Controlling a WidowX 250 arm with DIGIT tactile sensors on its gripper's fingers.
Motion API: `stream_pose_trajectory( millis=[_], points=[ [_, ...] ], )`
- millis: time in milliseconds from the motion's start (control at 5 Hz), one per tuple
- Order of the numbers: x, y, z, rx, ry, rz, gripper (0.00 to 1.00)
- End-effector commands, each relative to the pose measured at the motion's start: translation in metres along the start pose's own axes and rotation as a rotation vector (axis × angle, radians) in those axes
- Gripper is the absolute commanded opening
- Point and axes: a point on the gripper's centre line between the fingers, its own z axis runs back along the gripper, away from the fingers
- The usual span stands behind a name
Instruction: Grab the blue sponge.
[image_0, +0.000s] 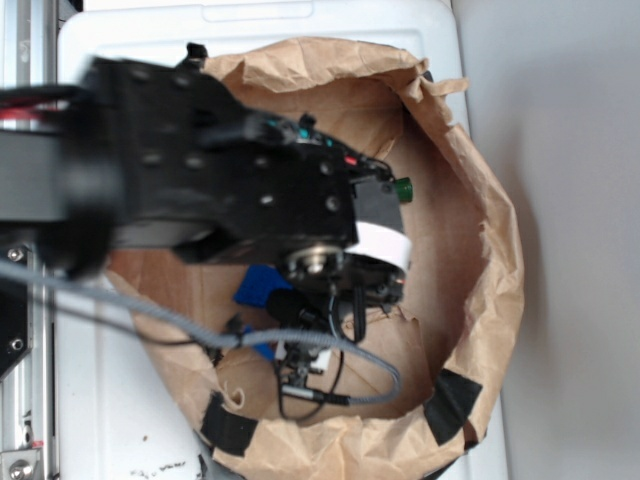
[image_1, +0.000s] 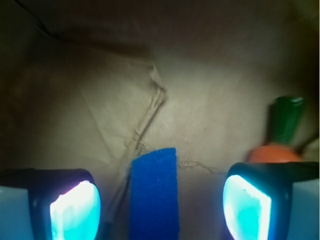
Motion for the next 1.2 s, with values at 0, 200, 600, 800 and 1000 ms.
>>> stream_pose_trajectory(
  millis=[0,200,600,800,1000],
  points=[
    [-0.003,-0.005,-0.026,-0.111,-0.011,0.015,1.00],
    [-0.006,-0.006,-0.034,-0.124,-0.005,0.010,1.00],
    [-0.007,-0.015,-0.027,-0.113,-0.006,0.016,0.00],
    [-0.010,-0.021,0.001,-0.134,-0.068,0.003,0.00],
    [-0.006,-0.025,0.047,-0.176,-0.161,0.016,0.00]
  ],
)
